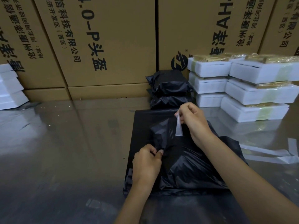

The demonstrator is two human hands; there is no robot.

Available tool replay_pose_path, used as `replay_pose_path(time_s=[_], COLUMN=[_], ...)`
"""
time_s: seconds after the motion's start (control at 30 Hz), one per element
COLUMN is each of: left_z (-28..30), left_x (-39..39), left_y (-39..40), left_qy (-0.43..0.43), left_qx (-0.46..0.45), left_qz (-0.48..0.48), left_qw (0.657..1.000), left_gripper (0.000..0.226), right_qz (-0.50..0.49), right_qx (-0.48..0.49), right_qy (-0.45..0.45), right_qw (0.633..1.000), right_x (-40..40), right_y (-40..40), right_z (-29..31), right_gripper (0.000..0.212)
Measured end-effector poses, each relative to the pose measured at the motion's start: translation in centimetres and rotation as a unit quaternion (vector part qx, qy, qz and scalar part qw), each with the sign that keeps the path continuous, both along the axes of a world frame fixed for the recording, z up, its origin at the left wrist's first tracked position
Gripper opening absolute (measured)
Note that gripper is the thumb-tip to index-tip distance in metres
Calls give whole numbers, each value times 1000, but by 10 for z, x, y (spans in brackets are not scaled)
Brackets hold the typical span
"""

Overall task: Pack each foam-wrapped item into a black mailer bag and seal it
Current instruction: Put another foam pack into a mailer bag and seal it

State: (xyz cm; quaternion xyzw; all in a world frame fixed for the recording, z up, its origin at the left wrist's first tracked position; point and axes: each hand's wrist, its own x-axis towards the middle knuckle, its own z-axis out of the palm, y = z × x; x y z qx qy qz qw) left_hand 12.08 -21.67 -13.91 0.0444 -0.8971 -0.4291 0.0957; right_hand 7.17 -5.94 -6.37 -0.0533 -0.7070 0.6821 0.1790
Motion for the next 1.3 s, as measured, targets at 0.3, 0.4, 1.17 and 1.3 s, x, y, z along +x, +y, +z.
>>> replay_pose_path(time_s=[0.3,0.4,1.17,1.3], left_z=[3,9,95,98], left_x=[4,5,-19,-26], left_y=[8,4,85,87], left_qy=[-18,0,51,38], left_qx=[-130,-75,-180,-143], left_qz=[-43,-61,-392,-404], left_qw=[990,995,901,903], left_gripper=[33,25,19,15], right_qz=[-30,-5,-42,-38], right_qx=[-113,-181,401,452], right_qy=[-96,-110,13,10], right_qw=[988,977,915,891], right_x=[0,3,62,69], right_y=[42,57,140,157], right_z=[19,24,-25,-42], right_gripper=[14,19,5,31])
